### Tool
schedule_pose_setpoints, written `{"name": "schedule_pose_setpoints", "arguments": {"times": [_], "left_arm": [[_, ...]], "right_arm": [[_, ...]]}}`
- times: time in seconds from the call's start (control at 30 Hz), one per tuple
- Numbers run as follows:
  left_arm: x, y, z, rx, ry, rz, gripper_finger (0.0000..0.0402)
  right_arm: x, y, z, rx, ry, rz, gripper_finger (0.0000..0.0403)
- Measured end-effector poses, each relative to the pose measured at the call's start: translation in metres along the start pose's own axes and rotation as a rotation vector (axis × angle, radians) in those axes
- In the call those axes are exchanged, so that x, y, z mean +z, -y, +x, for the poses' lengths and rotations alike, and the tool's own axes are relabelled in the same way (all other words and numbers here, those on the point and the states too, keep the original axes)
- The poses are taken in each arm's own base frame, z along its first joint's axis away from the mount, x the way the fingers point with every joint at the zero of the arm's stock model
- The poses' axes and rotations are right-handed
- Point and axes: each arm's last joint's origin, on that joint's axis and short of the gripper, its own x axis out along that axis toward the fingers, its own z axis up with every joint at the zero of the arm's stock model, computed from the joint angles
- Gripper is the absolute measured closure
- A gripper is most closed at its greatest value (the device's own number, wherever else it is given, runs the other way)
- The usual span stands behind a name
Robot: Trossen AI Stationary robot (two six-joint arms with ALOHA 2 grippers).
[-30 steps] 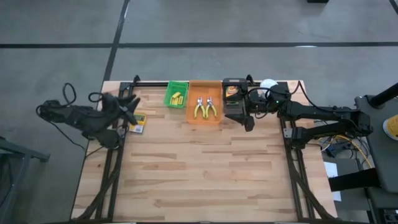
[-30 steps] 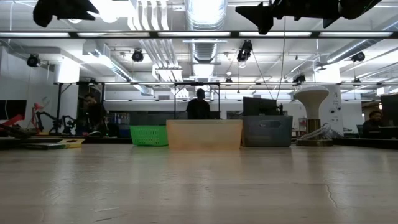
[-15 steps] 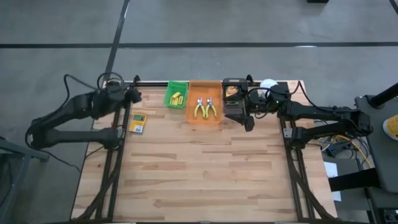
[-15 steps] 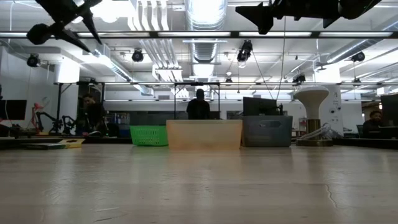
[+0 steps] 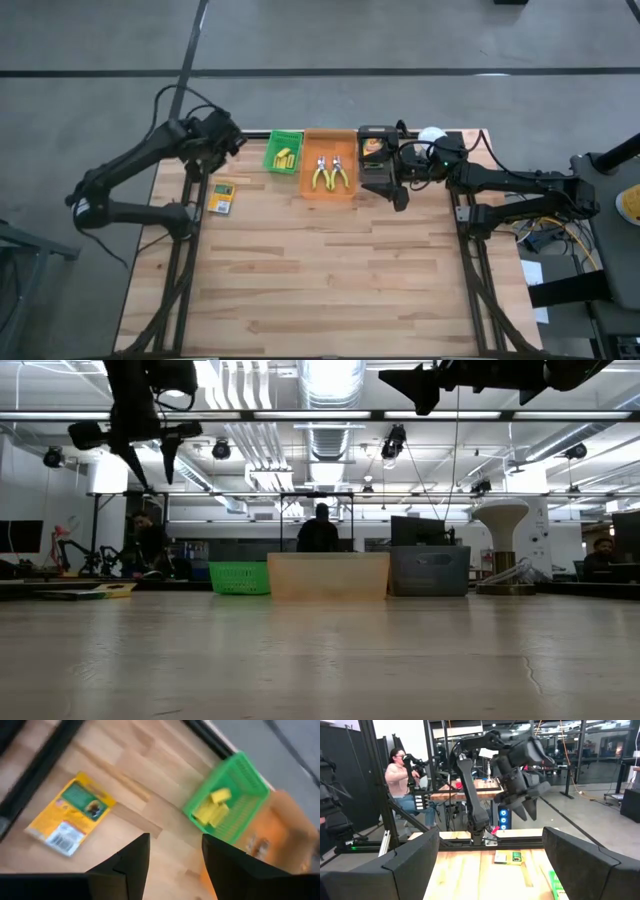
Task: Pick & Place School Supplies
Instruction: Put the yellow crayon box into the black bin
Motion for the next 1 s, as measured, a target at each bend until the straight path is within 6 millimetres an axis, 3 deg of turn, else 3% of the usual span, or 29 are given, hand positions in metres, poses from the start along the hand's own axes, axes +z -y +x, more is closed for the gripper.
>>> {"name": "schedule_pose_setpoints", "arguments": {"times": [0.37,0.7,1.0], "left_arm": [[0.004,0.026,0.012,0.276,0.007,-0.112,0.0216],[0.013,0.029,0.047,0.456,-0.029,-0.213,0.0216],[0.016,0.026,0.086,0.587,-0.061,-0.158,0.0216]], "right_arm": [[0.000,0.000,0.000,0.000,0.000,0.000,0.0053],[0.000,0.000,0.000,0.000,0.000,0.000,0.0053],[0.000,0.000,0.000,0.000,0.000,0.000,0.0053]]}}
